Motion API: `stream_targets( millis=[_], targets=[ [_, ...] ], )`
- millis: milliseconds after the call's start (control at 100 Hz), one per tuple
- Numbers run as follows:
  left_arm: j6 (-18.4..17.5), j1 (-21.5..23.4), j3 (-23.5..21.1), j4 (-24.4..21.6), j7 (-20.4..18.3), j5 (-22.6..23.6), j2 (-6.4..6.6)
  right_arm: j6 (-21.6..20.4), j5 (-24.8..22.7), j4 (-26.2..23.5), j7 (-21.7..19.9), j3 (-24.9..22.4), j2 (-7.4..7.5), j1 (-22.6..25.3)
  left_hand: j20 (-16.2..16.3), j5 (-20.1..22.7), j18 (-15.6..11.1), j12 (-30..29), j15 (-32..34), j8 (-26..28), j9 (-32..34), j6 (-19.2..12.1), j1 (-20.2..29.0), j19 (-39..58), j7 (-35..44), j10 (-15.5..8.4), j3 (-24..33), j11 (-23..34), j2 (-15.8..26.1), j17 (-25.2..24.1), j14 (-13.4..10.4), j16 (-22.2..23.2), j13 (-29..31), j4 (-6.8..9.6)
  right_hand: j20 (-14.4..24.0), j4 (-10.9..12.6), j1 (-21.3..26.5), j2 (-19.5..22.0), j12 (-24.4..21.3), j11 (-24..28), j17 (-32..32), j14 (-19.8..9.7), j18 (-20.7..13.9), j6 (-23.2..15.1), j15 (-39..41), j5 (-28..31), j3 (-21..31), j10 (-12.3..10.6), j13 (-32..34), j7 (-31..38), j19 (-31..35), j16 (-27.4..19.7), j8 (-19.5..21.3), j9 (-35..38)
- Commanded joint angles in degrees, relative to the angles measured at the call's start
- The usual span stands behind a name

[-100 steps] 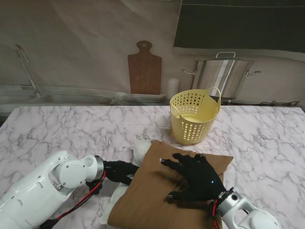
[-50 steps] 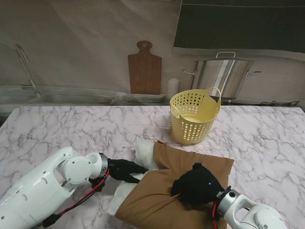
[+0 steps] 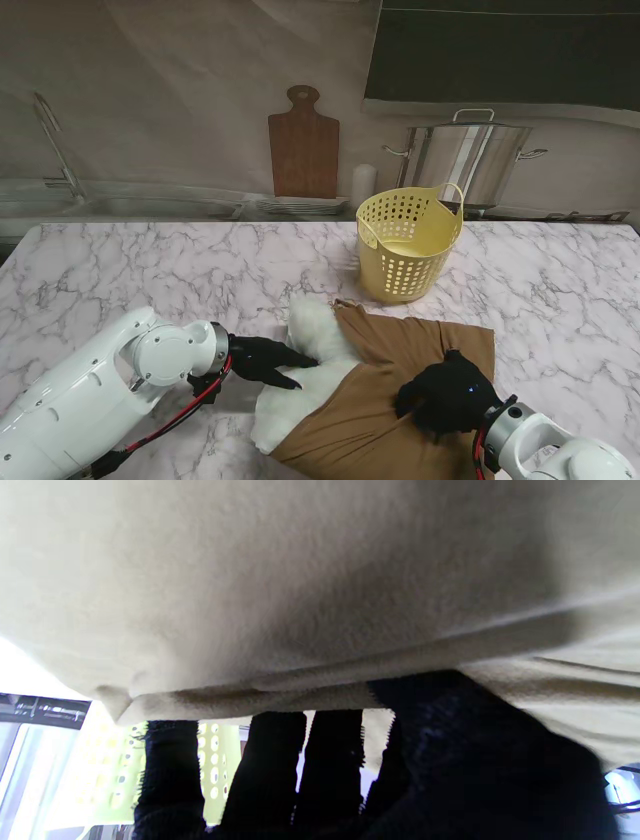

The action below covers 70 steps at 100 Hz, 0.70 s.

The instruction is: Remove the pillowcase from the pillow and put it in the laundry basket

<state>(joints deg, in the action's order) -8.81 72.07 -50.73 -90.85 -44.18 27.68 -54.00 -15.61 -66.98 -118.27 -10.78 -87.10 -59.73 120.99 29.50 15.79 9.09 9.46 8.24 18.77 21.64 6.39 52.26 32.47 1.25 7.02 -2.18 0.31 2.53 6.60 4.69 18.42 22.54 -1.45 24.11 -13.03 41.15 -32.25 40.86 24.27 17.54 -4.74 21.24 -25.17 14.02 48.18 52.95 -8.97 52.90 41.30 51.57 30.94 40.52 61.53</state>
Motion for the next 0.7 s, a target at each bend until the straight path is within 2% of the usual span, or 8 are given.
stream_targets(
  millis=[0,190,400,450,490,520,600,690],
  targets=[
    [-0.1,2.6,-0.7,1.9,-1.3,1.4,0.68,0.1,0.2,3.9,-1.1,0.8,0.62,-1.2,1.0,1.1,-0.4,0.5,-0.2,0.0,0.2,3.4,2.3,-0.7,1.4,3.7,0.1,1.1,-0.2,0.0,6.8,-0.4,1.4,0.11,0.7,4.0,5.8,2.6,2.3,4.8,0.2,3.1,1.0,3.1,6.9,5.1,3.4,2.5,5.6,5.8,0.8,3.2,0.6,4.2],
    [-5.0,9.8,-9.4,-2.4,5.9,3.9,-0.77,-1.4,3.3,7.1,-0.3,4.7,0.86,-5.9,1.4,2.7,-0.6,0.7,0.4,0.2,1.4,3.2,3.3,0.3,2.1,3.3,0.3,1.6,-0.3,0.3,6.6,-0.1,2.3,0.20,1.0,4.1,5.5,3.5,1.8,4.0,0.4,2.9,1.0,3.2,6.8,4.3,1.7,2.8,5.6,5.0,1.0,2.7,-2.0,4.2],
    [-8.4,16.3,-17.9,-9.4,10.8,7.2,-1.81,-1.3,5.0,9.2,0.3,7.1,0.90,-8.9,1.4,3.8,-0.4,0.9,0.8,0.3,2.4,3.2,3.6,1.3,2.5,3.6,0.1,1.9,-0.1,0.5,6.6,0.1,3.1,0.19,1.1,4.1,5.3,4.0,1.4,3.7,0.6,3.0,0.9,3.3,6.7,3.5,1.1,3.1,5.5,4.8,1.2,2.4,-3.3,4.2],
    [-9.2,17.6,-19.2,-10.5,13.2,7.6,-2.24,-1.2,5.3,9.0,0.6,7.3,0.84,-9.0,1.4,4.2,-0.2,1.0,0.9,0.4,2.6,3.2,3.7,1.6,2.7,3.7,0.2,1.9,-0.2,0.6,6.7,0.1,3.3,0.19,1.3,4.1,5.1,4.3,1.0,3.3,0.8,3.0,0.8,3.4,6.7,2.9,0.6,3.2,5.4,4.2,1.4,2.0,-4.8,4.1],
    [-9.8,18.5,-20.0,-11.3,14.6,7.8,-2.54,-1.0,5.6,8.7,0.6,7.2,0.79,-8.9,1.4,4.3,-0.1,1.0,0.9,0.4,2.7,3.3,3.7,1.7,2.7,3.8,0.1,1.9,-0.2,0.4,6.9,0.2,3.2,0.18,1.5,4.4,5.0,5.1,0.4,2.9,0.8,3.0,0.8,3.6,7.0,1.3,-1.0,3.4,5.4,4.4,1.6,0.1,-9.5,3.8],
    [-10.4,19.1,-20.6,-11.9,15.6,7.8,-2.70,-0.9,5.7,8.4,0.5,7.2,0.77,-8.8,1.4,4.4,-0.1,1.0,0.9,0.4,2.6,3.3,3.7,1.8,2.8,3.7,0.2,1.9,-0.1,0.4,6.9,0.2,3.2,0.18,1.6,4.4,4.9,5.3,0.2,2.8,0.8,3.0,0.8,3.7,7.0,1.0,-1.3,3.3,5.3,3.9,1.6,-0.2,-10.6,3.9],
    [-12.5,20.5,-21.1,-12.7,19.5,7.6,-3.36,-0.8,5.7,8.0,0.4,7.1,0.75,-8.7,1.4,5.5,0.2,1.1,1.2,0.6,3.3,3.1,3.9,2.4,3.2,3.8,0.2,2.1,-0.2,0.8,6.9,0.3,3.9,0.17,1.7,4.3,4.7,6.0,-0.2,2.5,1.0,3.0,0.7,3.8,7.1,0.4,-2.1,3.4,5.3,3.2,1.8,-0.5,-12.3,3.7],
    [-14.5,21.3,-20.9,-13.5,19.8,5.3,-3.39,-0.6,5.8,7.9,0.6,7.0,0.70,-8.7,1.5,7.8,0.2,1.7,1.7,1.3,5.9,3.3,4.1,3.3,4.5,3.6,0.2,3.2,-0.3,1.1,7.0,0.6,4.9,0.16,1.8,4.4,4.9,6.4,-0.5,2.5,1.1,3.1,0.8,4.0,7.2,-0.2,-2.3,3.4,5.4,2.4,2.0,-0.7,-13.9,3.8]
  ],
)
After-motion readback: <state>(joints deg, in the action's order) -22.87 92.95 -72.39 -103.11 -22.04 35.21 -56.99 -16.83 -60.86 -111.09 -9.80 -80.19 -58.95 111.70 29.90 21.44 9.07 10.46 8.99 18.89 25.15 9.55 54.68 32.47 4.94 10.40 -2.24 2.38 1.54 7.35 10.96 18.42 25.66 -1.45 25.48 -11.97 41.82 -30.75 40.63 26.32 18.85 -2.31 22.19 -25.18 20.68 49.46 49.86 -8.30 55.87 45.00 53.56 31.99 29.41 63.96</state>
